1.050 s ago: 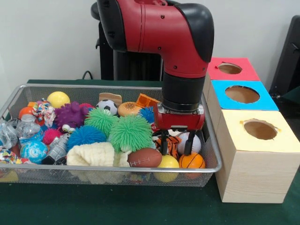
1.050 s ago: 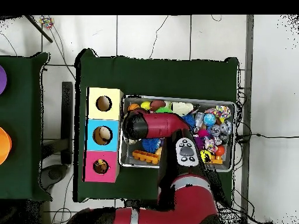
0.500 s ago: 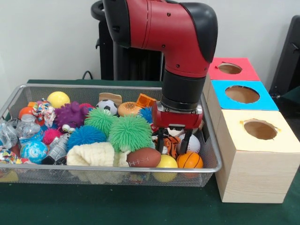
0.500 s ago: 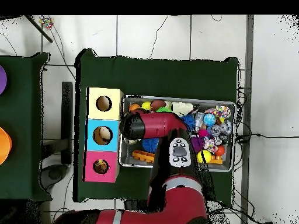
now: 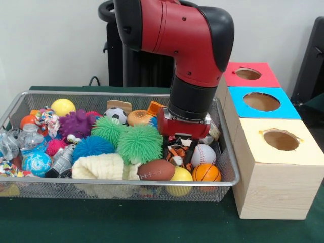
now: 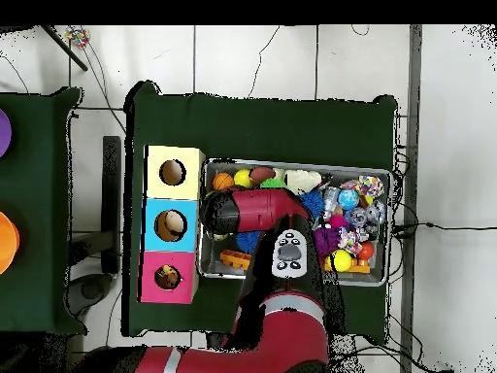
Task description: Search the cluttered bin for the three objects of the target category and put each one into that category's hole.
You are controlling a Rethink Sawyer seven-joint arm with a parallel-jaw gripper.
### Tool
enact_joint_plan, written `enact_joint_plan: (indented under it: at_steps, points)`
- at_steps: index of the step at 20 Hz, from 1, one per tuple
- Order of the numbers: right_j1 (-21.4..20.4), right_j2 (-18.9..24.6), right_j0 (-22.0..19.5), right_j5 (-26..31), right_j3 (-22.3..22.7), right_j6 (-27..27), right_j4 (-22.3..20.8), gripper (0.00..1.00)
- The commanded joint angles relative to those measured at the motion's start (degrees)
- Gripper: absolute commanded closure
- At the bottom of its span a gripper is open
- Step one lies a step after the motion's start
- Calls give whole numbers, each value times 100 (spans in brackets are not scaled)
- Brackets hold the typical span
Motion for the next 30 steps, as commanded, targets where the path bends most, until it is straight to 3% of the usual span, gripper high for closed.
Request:
enact_joint_plan:
  at_steps: [1,11,19,23,29,30]
  points:
    - [408,-8,-106,989,-121,425,-7,0]
    - [430,72,-197,1083,-6,374,-10,0]
    - [462,677,-655,1511,215,-16,240,0]
    - [469,996,-905,1368,385,-116,273,0]
    - [569,970,-900,1580,273,-68,177,0]
    - [600,925,-880,1596,247,-13,114,100]
